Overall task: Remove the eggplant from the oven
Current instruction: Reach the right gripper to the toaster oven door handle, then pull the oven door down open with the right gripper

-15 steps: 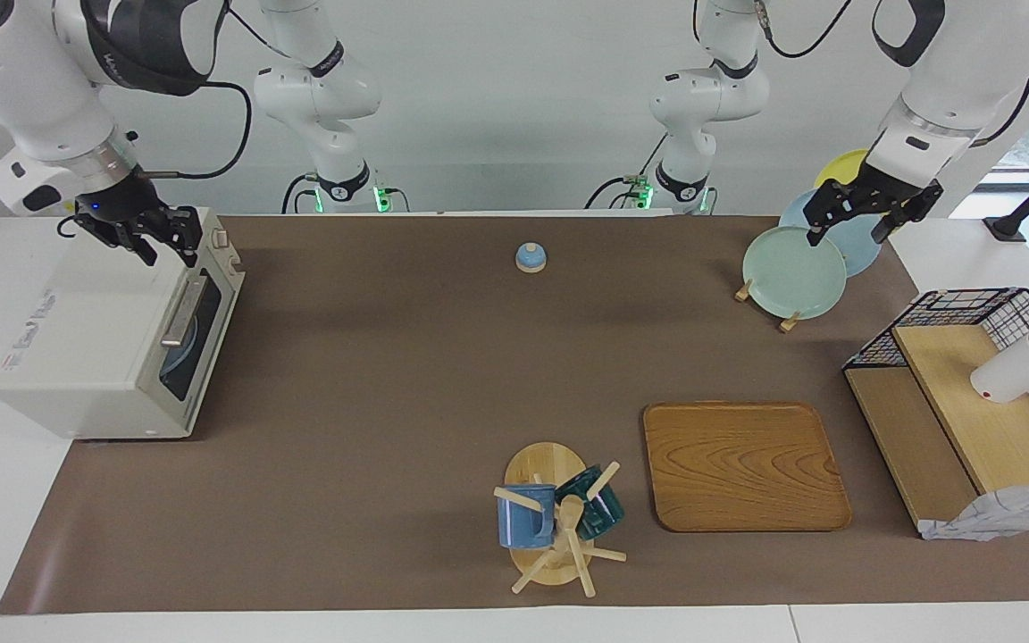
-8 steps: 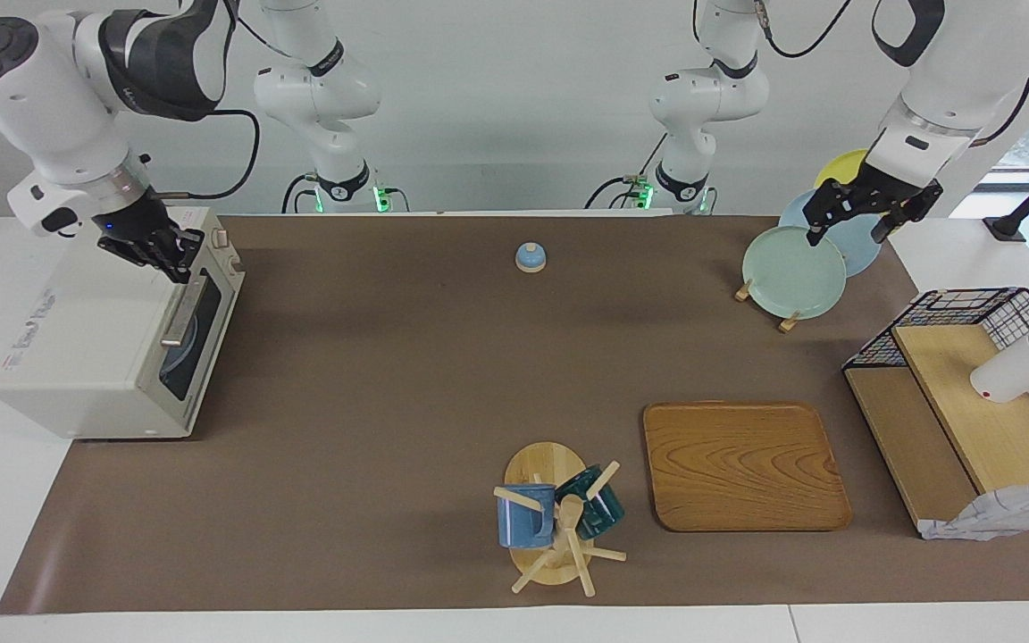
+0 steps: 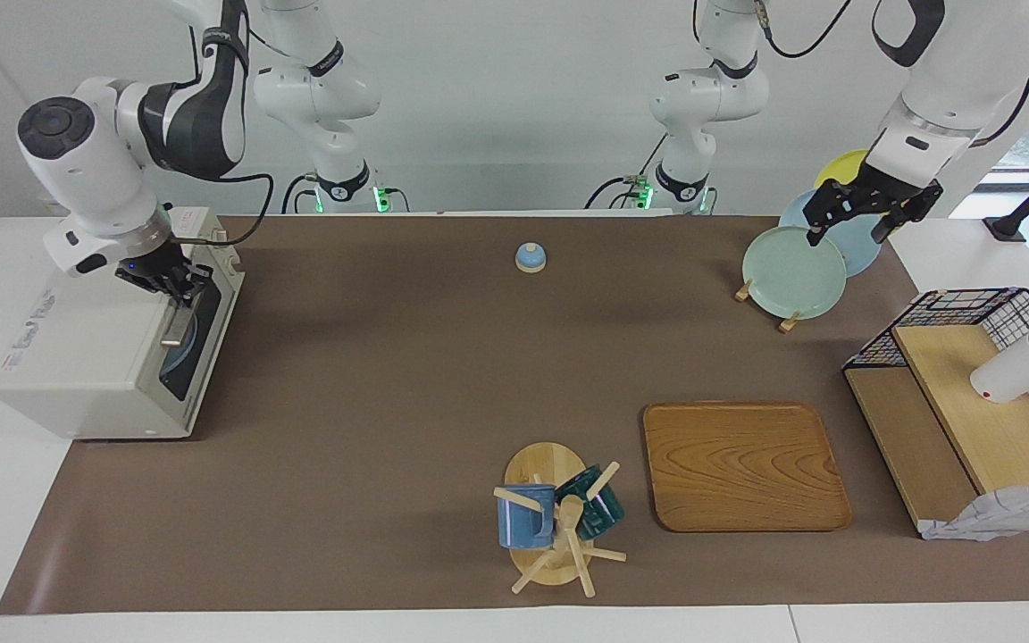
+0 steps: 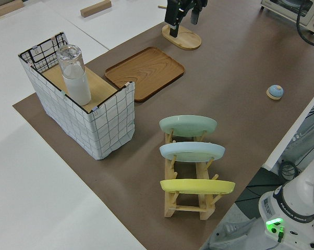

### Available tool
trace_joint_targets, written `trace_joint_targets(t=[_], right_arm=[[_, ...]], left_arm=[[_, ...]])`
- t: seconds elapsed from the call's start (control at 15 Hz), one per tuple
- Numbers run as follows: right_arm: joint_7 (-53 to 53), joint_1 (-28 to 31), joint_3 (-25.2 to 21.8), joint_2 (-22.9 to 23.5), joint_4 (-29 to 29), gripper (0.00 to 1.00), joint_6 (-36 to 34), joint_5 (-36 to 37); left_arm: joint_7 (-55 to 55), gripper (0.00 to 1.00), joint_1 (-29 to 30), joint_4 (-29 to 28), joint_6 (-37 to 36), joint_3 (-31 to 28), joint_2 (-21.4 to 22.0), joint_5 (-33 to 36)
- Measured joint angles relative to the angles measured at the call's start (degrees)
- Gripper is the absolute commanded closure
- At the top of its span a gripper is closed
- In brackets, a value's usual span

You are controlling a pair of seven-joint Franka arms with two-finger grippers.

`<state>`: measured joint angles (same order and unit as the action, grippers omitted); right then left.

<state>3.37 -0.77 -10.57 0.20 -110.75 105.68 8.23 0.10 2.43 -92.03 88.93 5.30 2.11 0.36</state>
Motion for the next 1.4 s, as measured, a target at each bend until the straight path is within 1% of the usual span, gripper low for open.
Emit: trace_joint_targets(t=[0.67, 0.93, 1.2, 1.4], right_arm=[[-1.1, -0.5, 0.4, -2.1, -4.3, 1.0, 4.9, 0.0], [-5.9, -3.8, 0.9, -3.4, -8.5, 1.0, 9.4, -0.4], [-7.9, -6.1, 1.9, -2.0, -12.0, 1.0, 14.5, -2.2], [-8.2, -7.3, 2.1, -0.6, -15.2, 1.0, 20.7, -3.5]], left_arm=[[0.0, 0.0, 0.0, 0.0, 0.0, 0.0, 0.0, 0.0], [0.0, 0.0, 0.0, 0.0, 0.0, 0.0, 0.0, 0.0], [0.0, 0.0, 0.0, 0.0, 0.0, 0.0, 0.0, 0.0], [0.0, 0.0, 0.0, 0.0, 0.0, 0.0, 0.0, 0.0]])
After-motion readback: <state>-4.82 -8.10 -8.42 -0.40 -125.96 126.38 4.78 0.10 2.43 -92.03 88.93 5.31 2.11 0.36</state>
